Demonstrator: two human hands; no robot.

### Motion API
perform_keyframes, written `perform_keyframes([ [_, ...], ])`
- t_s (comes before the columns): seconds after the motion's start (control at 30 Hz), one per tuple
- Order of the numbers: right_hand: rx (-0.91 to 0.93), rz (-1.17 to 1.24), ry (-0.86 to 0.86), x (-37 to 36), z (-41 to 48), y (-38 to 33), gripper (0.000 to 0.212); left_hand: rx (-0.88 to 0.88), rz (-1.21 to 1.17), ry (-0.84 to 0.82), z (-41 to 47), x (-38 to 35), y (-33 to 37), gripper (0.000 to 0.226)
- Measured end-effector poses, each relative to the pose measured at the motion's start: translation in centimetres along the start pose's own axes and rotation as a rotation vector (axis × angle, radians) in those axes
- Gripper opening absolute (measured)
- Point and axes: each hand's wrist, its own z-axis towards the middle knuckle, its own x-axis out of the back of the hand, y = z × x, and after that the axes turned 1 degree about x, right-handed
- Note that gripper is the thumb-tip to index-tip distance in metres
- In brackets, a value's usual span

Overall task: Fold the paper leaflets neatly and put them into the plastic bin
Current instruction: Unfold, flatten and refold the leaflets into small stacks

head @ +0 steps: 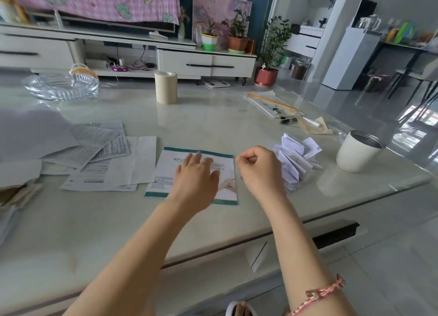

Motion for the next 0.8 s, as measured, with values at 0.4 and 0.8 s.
perform_keyframes([
  [0.4, 0.229, 0.058, -0.48, -10.3, -3.5, -6.9, 0.017, 0.591, 0.042, 0.041, -1.0, 5.0, -15.2, 0.043],
  [0.8, 0.189, 0.12, -0.54, -11.6, -3.0, -7.4, 0.015, 0.588, 0.064, 0.347, -0.7, 5.9, -14.9, 0.027],
])
